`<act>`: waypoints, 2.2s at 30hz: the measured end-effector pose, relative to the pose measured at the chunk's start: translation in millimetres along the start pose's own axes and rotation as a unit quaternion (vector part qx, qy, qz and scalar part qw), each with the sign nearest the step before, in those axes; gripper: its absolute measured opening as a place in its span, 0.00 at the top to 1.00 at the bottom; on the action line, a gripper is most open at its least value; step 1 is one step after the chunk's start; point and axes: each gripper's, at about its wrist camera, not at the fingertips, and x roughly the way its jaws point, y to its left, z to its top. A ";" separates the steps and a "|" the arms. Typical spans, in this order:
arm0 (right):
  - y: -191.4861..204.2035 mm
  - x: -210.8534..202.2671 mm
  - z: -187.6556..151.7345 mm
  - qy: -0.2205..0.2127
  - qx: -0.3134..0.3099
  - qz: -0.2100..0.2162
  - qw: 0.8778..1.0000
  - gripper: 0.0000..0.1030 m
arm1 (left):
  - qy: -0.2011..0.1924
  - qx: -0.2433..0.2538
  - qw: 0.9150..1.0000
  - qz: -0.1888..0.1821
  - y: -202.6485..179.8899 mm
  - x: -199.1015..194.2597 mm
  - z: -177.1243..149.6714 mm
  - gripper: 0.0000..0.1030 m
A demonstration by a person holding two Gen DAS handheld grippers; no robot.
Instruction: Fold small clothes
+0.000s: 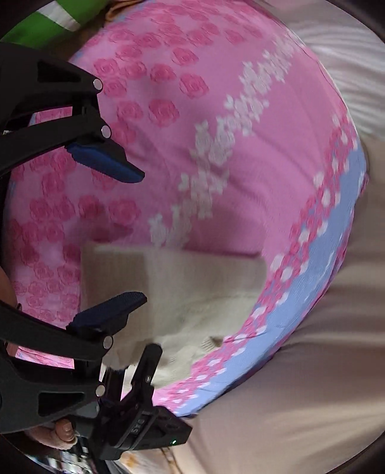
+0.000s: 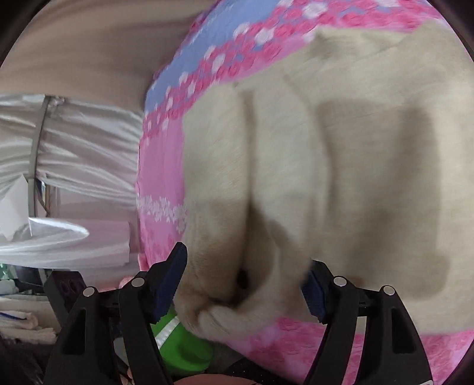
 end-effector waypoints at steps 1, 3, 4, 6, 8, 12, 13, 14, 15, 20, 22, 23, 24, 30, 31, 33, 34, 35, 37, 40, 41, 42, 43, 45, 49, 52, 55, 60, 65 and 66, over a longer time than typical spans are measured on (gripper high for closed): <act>9.7 9.7 1.7 0.011 -0.010 -0.012 1.000 0.31 | -0.003 0.000 1.000 0.002 4.8 -2.4 -1.3 0.27; 25.7 23.0 4.2 0.021 -0.029 -0.029 0.999 0.34 | -0.003 0.003 1.000 0.006 9.6 -5.5 -4.2 0.27; 34.0 26.5 5.4 0.019 -0.047 -0.038 0.998 0.54 | -0.003 0.002 1.000 0.006 10.7 -5.6 -4.1 0.27; 54.2 26.9 7.5 0.012 -0.086 -0.051 0.995 0.82 | -0.007 -0.001 1.000 0.003 11.2 -6.9 -3.4 0.27; 73.6 -0.1 4.7 -0.024 -0.132 -0.044 0.990 0.84 | -0.015 0.001 1.000 0.002 10.0 -10.2 -1.0 0.27; 70.0 -94.5 4.1 -0.112 -0.161 -0.053 0.979 0.84 | -0.021 0.017 1.000 -0.013 -5.8 -12.8 5.6 0.25; 57.0 -119.2 1.9 -0.131 -0.160 -0.064 0.976 0.84 | -0.020 0.022 0.999 -0.016 -11.9 -10.8 7.1 0.25; 41.4 -137.1 -0.5 -0.146 -0.156 -0.084 0.973 0.84 | -0.018 0.033 0.999 -0.022 -23.0 -7.9 8.2 0.25; 27.3 -147.1 0.2 -0.155 -0.147 -0.105 0.971 0.83 | -0.016 0.040 0.999 -0.027 -30.7 -6.0 8.1 0.25; -101.9 -153.5 -13.0 -0.143 -0.041 -0.200 0.968 0.78 | 0.023 0.084 0.994 -0.068 -82.9 15.7 3.9 0.22; -135.5 -143.7 -19.8 -0.135 0.007 -0.197 0.971 0.73 | 0.042 0.102 0.991 -0.076 -103.1 25.5 0.9 0.21; -142.4 -149.3 -25.8 -0.153 0.030 -0.167 0.974 0.73 | 0.051 0.113 0.989 -0.078 -114.0 29.5 -1.9 0.21; -142.9 -156.9 -30.2 -0.169 0.041 -0.146 0.974 0.72 | 0.056 0.123 0.988 -0.081 -122.6 32.4 -4.6 0.21; -144.2 -164.1 -18.9 -0.178 0.049 -0.108 0.977 0.50 | 0.075 0.150 0.982 -0.089 -159.7 50.4 -16.9 0.19; -144.5 -161.2 -17.5 -0.178 0.046 -0.118 0.976 0.84 | 0.079 0.156 0.981 -0.089 -165.6 52.6 -20.1 0.19; -134.9 -173.7 -26.6 -0.200 0.043 -0.110 0.973 0.89 | 0.082 0.165 0.979 -0.082 -172.4 54.1 -22.4 0.19; -126.5 -180.9 -35.5 -0.218 0.036 -0.102 0.970 0.90 | 0.078 0.172 0.979 -0.081 -175.5 52.3 -23.5 0.19; -123.0 -188.9 -44.9 -0.230 0.026 -0.111 0.967 0.90 | 0.072 0.176 0.978 -0.082 -176.5 49.9 -24.1 0.18; -129.0 -184.8 -54.9 -0.219 0.019 -0.167 0.961 0.92 | 0.065 0.173 0.979 -0.082 -175.3 49.6 -24.3 0.15; -161.4 -158.7 -54.0 -0.163 0.048 -0.196 0.966 0.83 | 0.088 0.152 0.981 -0.085 -168.2 63.9 -23.0 0.15; -160.9 -164.6 -56.5 -0.178 0.061 -0.182 0.965 0.83 | 0.095 0.145 0.982 -0.080 -165.7 68.0 -22.1 0.15; -155.8 -171.4 -59.2 -0.193 0.069 -0.165 0.965 0.78 | 0.096 0.142 0.982 -0.075 -164.6 70.2 -20.8 0.15; -147.8 -180.8 -60.7 -0.212 0.071 -0.148 0.963 0.67 | 0.091 0.137 0.984 -0.071 -162.3 70.9 -18.3 0.15; -136.6 -189.7 -60.0 -0.229 0.063 -0.131 0.963 0.42 | 0.081 0.128 0.986 -0.074 -158.3 70.0 -14.5 0.15; -130.1 -170.3 -33.8 -0.187 0.058 -0.118 0.974 0.30 | 0.087 0.116 0.987 -0.074 -154.9 75.9 -9.4 0.15; -123.5 -149.8 -19.4 -0.168 0.035 -0.151 0.974 0.44 | 0.086 0.122 0.986 -0.077 -156.3 75.3 -10.2 0.15; -103.3 -149.7 -20.6 -0.170 -0.001 -0.160 0.972 0.81 | 0.093 0.133 0.984 -0.079 -158.8 76.5 -12.9 0.15; -87.6 -199.0 -45.5 -0.239 -0.022 -0.151 0.959 0.83 | 0.084 0.142 0.982 -0.086 -160.7 68.2 -13.0 0.14; -151.5 -156.2 -50.9 -0.167 0.009 -0.232 0.958 0.73 | 0.099 0.136 0.982 -0.085 -165.8 84.1 -15.4 0.13; -155.7 -160.8 -53.1 -0.185 0.027 -0.204 0.961 0.69 | 0.103 0.135 0.982 -0.082 -167.6 89.4 -16.0 0.13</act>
